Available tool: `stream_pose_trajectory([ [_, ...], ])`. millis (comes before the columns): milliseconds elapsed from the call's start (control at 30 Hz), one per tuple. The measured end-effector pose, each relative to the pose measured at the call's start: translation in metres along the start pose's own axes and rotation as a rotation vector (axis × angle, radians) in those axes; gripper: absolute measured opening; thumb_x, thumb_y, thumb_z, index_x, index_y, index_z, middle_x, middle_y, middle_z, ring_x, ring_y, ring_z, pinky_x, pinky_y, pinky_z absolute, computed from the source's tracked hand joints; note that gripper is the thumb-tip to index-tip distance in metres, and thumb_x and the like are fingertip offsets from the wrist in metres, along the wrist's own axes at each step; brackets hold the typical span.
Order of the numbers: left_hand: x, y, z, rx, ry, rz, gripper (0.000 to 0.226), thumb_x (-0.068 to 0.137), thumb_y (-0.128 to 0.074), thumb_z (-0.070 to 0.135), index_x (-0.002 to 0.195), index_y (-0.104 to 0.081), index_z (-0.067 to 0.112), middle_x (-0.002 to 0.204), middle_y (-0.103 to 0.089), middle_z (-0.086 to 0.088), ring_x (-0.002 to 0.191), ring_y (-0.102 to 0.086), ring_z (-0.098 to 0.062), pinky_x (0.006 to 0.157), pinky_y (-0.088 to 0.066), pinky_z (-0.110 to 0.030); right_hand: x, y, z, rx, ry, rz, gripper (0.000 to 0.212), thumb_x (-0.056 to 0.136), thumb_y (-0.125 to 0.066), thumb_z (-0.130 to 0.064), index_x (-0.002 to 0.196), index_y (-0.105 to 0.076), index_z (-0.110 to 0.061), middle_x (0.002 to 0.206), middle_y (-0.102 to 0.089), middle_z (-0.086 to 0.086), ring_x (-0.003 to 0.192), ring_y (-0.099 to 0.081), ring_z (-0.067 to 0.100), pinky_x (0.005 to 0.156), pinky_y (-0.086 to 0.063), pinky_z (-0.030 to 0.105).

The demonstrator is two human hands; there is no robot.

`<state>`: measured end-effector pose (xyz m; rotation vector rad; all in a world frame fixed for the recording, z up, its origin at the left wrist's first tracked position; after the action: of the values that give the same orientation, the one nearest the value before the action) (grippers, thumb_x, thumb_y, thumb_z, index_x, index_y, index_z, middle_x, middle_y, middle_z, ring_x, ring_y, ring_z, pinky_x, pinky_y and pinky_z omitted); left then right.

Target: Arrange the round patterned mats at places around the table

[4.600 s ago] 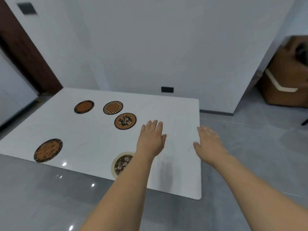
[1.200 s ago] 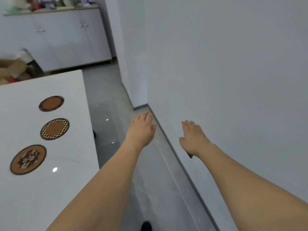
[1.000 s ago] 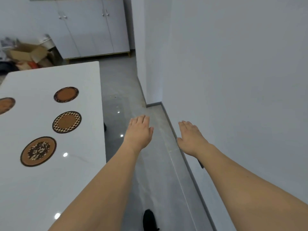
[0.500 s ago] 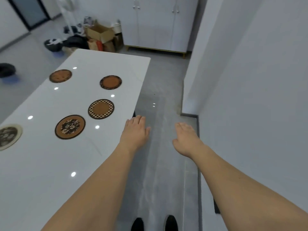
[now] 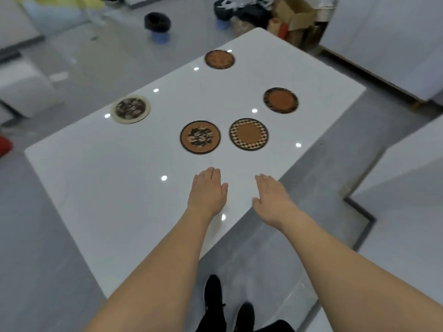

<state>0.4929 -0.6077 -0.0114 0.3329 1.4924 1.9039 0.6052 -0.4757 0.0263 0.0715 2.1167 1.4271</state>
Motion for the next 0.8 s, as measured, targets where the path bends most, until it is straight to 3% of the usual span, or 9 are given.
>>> stream_pose_trajectory([
  [167, 0.012, -0.024, -0.043, -0.082, 0.215, -0.051, 0.053, 0.101, -0.034, 0.037, 0.147, -0.034, 0.01, 0.152, -0.039, -0.01, 0.138, -0.038, -0.027, 0.118, -0.026, -0.042, 0.073, -0.006, -0.029, 0.024, 0.165, -0.071, 0.062, 0.096, -0.036, -0.021, 0.152, -0.013, -0.006, 0.16, -0.014, 0.01, 0.148, -0.012, 0.023, 0.121, -0.009, 0.034],
  [333, 0.065, -0.029, -0.093, -0.135, 0.433, 0.085, 0.054, 0.1, -0.037, 0.039, 0.144, -0.039, 0.008, 0.151, -0.04, -0.011, 0.138, -0.035, -0.028, 0.118, -0.023, -0.043, 0.178, -0.012, -0.04, 0.113, 0.18, -0.054, 0.06, 0.096, -0.04, -0.021, 0.15, -0.02, -0.006, 0.157, -0.023, 0.012, 0.145, -0.021, 0.026, 0.119, -0.017, 0.036],
  [467, 0.138, -0.04, -0.123, -0.129, 0.458, 0.2, 0.056, 0.099, -0.037, 0.042, 0.143, -0.039, 0.007, 0.153, -0.035, -0.013, 0.142, -0.028, -0.03, 0.119, -0.018, -0.044, 0.261, -0.021, -0.051, 0.222, 0.18, 0.164, 0.051, 0.094, -0.043, -0.023, 0.141, -0.034, -0.006, 0.144, -0.041, 0.013, 0.132, -0.038, 0.029, 0.11, -0.033, 0.046],
  [667, 0.21, -0.052, -0.138, -0.046, 0.44, 0.334, 0.064, 0.098, -0.032, 0.049, 0.145, -0.035, 0.005, 0.15, -0.035, -0.011, 0.14, -0.028, -0.03, 0.12, -0.013, -0.051, 0.331, -0.039, -0.053, 0.118, 0.098, 0.383, 0.054, 0.098, -0.034, -0.031, 0.147, -0.026, -0.011, 0.154, -0.029, 0.012, 0.14, -0.027, 0.028, 0.114, -0.023, 0.047],
  [800, 0.211, -0.058, -0.141, -0.041, 0.429, 0.438, 0.056, 0.095, -0.037, 0.043, 0.14, -0.046, 0.012, 0.141, -0.047, -0.003, 0.135, -0.038, -0.025, 0.12, -0.016, -0.049, 0.33, -0.06, -0.056, -0.014, 0.147, 0.536, 0.047, 0.099, -0.03, -0.029, 0.144, -0.034, -0.016, 0.149, -0.037, 0.01, 0.135, -0.033, 0.028, 0.108, -0.026, 0.048],
])
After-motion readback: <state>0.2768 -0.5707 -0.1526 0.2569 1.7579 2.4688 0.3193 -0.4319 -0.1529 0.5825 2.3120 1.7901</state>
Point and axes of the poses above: each hand's wrist, its own x-axis towards the middle knuckle, its own y-axis out of the back of the hand, z = x × y, the point moved 2 cm from there along x, towards the middle knuckle
